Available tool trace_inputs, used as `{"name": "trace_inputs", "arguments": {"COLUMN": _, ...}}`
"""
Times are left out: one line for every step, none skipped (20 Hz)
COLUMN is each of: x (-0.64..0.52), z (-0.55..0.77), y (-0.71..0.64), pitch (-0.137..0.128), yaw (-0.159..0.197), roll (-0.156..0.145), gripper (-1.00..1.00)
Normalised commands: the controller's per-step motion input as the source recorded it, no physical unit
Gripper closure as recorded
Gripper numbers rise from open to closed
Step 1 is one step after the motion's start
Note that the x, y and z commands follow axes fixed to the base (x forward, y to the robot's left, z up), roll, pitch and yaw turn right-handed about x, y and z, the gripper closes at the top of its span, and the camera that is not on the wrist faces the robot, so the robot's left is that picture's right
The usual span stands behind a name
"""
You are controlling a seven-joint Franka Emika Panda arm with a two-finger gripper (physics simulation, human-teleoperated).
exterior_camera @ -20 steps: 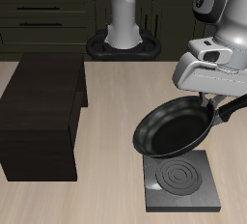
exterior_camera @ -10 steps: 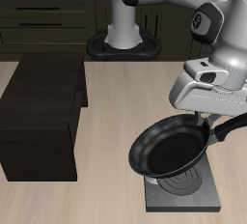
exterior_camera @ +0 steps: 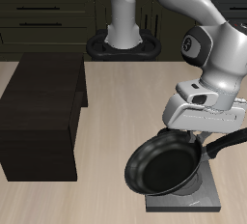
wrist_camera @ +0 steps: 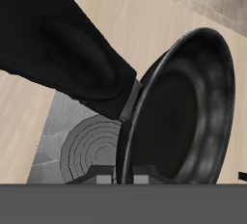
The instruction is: Place the frypan on the flat stove
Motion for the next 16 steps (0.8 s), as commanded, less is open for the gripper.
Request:
{"name": "trace_inputs", "arguments": {"x": 0.09, "z": -0.38, "y": -0.05, "pitch": 0.033, "yaw": 0.036, "roll": -0.042, "gripper": 1.0}}
{"name": "trace_inputs", "arguments": {"x": 0.03, "z": -0.41, "y": -0.06, "pitch": 0.111, "yaw": 0.031, "roll": -0.045, "gripper": 1.0}}
{"name": "trace_inputs", "arguments": {"x": -0.01, "z": -0.33, "y": -0.03, "pitch": 0.026, "yaw": 0.012, "roll": 0.013, "gripper": 1.0}}
{"name": "trace_inputs", "arguments": {"x": -0.05, "z": 0.04, "y": -0.04, "pitch": 0.0, "yaw": 0.0, "roll": 0.0, "gripper": 1.0}}
{"name": "trace_inputs", "arguments": {"x": 0.06, "z": -0.4, "y": -0.02, "pitch": 0.09, "yaw": 0.036, "roll": -0.028, "gripper": 1.0}}
{"name": "trace_inputs", "arguments": {"x": -0.02, "z": -0.26, "y": -0.04, "pitch": 0.051, "yaw": 0.005, "roll": -0.013, "gripper": 1.0}}
{"name": "trace_inputs", "arguments": {"x": -0.05, "z": -0.49, "y": 0.07, "pitch": 0.073, "yaw": 0.079, "roll": -0.017, "gripper": 1.0}}
{"name": "trace_inputs", "arguments": {"x": 0.0, "z": -0.38, "y": -0.02, "pitch": 0.061, "yaw": 0.017, "roll": 0.033, "gripper": 1.0}}
{"name": "trace_inputs", "arguments": {"x": 0.06, "z": -0.39, "y": -0.19, "pitch": 0.071, "yaw": 0.077, "roll": -0.252, "gripper": 1.0}}
{"name": "trace_inputs", "arguments": {"x": 0.02, "z": -0.49, "y": -0.04, "pitch": 0.181, "yaw": 0.015, "roll": -0.053, "gripper": 1.0}}
{"name": "trace_inputs", "arguments": {"x": 0.0, "z": -0.38, "y": -0.02, "pitch": 0.099, "yaw": -0.013, "roll": 0.042, "gripper": 1.0}}
{"name": "trace_inputs", "arguments": {"x": -0.08, "z": -0.32, "y": -0.03, "pitch": 0.05, "yaw": -0.025, "roll": 0.025, "gripper": -1.0}}
{"name": "trace_inputs", "arguments": {"x": -0.02, "z": -0.45, "y": -0.03, "pitch": 0.146, "yaw": 0.005, "roll": -0.06, "gripper": -1.0}}
{"name": "trace_inputs", "arguments": {"x": 0.0, "z": -0.37, "y": -0.05, "pitch": 0.032, "yaw": 0.028, "roll": 0.042, "gripper": -1.0}}
{"name": "trace_inputs", "arguments": {"x": -0.05, "z": -0.19, "y": -0.05, "pitch": 0.037, "yaw": -0.036, "roll": 0.048, "gripper": -1.0}}
{"name": "trace_inputs", "arguments": {"x": 0.0, "z": -0.33, "y": 0.0, "pitch": 0.077, "yaw": -0.022, "roll": -0.008, "gripper": -1.0}}
